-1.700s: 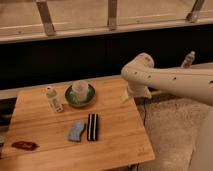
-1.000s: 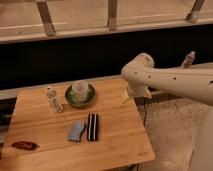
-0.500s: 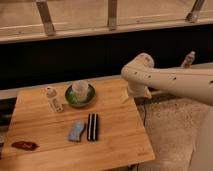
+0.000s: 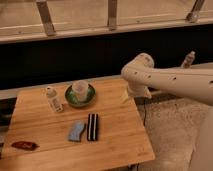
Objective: Push the ceramic bowl across the table
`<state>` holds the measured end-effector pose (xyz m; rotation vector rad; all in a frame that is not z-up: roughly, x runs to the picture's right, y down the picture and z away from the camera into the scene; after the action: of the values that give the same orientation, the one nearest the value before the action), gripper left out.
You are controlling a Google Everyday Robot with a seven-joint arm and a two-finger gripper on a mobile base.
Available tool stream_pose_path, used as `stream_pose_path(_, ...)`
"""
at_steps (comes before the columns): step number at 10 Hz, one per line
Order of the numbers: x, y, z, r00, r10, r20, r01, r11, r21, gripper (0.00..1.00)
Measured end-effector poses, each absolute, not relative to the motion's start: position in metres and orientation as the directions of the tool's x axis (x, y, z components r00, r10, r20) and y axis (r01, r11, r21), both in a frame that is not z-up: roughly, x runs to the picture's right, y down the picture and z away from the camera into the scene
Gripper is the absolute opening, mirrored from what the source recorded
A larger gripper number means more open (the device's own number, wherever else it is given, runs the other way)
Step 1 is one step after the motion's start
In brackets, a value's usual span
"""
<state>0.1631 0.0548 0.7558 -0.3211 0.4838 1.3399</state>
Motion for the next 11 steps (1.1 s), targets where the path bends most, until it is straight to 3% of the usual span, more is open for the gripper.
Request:
stream_pose_path(5,0.161,0.044,0.765,0.196,0.839,-0.508,-0.952,0.286,0.105,0.80)
stream_pose_path(11,0.114,-0.024,0.856,0.340,0.794,-0.503,-0.892,0.443,0.096,0.80)
